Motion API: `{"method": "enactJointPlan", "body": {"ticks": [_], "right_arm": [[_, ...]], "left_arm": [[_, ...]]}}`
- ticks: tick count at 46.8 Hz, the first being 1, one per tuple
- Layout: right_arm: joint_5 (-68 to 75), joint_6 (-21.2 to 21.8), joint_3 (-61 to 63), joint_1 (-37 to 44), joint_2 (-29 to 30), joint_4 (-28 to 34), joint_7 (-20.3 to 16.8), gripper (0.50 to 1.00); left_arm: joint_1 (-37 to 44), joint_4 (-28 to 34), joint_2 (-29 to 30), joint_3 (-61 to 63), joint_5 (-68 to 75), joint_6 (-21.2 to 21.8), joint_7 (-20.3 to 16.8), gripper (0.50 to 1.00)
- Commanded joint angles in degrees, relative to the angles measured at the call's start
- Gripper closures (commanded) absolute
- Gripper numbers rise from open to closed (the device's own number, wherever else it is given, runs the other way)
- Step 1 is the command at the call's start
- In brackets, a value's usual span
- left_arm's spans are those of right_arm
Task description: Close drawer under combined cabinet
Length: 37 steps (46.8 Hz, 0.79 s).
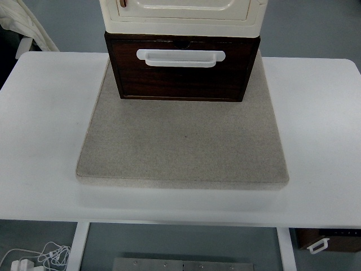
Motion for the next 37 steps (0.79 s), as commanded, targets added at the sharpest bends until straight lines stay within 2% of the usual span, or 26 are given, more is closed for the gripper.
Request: {"method": "enactJointPlan", "body": {"ticks": [1,11,21,30,37], "right_arm": [[0.0,0.1,0.4,0.0,0.0,0.0,0.0,0.548],[0.0,0.1,0.2,0.0,0.0,0.0,0.0,0.548],[0.0,0.1,0.4,0.0,0.0,0.0,0.0,0.548],[0.0,0.1,0.4,0.0,0.0,0.0,0.0,0.548],[-0.1,0.1,0.3,0.0,0.0,0.0,0.0,0.548]], "left_arm": [[2.6,0.7,-2.0,0.0,-2.2,0.1,0.0,0.500],[6.4,3.6,-5.5,0.0,-8.4,-0.1,0.0,0.500],[9.0,3.9,-9.6,0.0,-13.7,0.2,0.0,0.500],[9.4,7.0,-11.8,0.0,-17.6,0.2,-0.1,0.500],[10.1,7.1,-12.5,-0.1,-19.1,0.1,-0.2,0.500]]}}
